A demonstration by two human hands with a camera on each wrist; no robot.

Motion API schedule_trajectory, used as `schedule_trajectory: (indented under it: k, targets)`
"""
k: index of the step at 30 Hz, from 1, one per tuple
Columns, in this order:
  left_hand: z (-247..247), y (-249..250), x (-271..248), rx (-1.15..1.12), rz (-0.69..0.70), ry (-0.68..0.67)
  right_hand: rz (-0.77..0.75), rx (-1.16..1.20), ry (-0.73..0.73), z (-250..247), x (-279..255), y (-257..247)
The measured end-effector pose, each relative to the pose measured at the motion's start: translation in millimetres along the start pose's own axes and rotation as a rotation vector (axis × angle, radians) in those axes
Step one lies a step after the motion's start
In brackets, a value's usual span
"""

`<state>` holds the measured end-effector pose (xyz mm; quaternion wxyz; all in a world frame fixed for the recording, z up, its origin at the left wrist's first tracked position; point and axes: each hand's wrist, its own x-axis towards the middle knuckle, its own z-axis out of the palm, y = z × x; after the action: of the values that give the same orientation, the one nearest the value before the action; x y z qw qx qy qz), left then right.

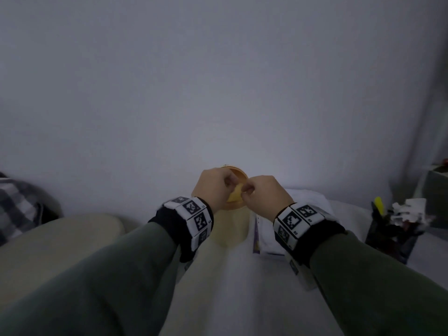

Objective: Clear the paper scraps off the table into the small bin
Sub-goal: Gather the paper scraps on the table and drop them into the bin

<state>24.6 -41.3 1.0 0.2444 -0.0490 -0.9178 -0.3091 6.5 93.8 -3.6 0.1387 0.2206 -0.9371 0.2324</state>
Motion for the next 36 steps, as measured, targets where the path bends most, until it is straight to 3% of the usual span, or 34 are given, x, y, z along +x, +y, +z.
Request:
schedule_trajectory:
  k: [4, 8, 13, 17, 29, 33, 36]
  targets:
    - [-6, 27, -38, -0.003, 0.046, -0.088, 0.074, -0.041, -0.095, -24, -38, -2]
    - [-10, 52, -84, 0.118, 0.067, -0.400, 0.141, -0.111, -0.196, -46, -93, 0]
    - [-7, 72, -144, 0.259, 0.046, -0.761, 0.256, -0.242, -0.450, -59, -170, 5]
    - [1, 82, -187, 0.345, -0.003, -0.958, 0.339, -0.328, -0.667, -63, -221, 8]
    - [26, 101, -252, 0.443, -0.062, -1.072, 0.422, -0.540, -0.824, -50, -304, 36]
    - [31, 103, -259, 0.580, -0.007, -1.000, 0.428, -0.514, -0.749, -43, -315, 35]
    - [34, 103, -259, 0.507, -0.035, -1.005, 0.427, -0.511, -0.688, -39, -318, 36]
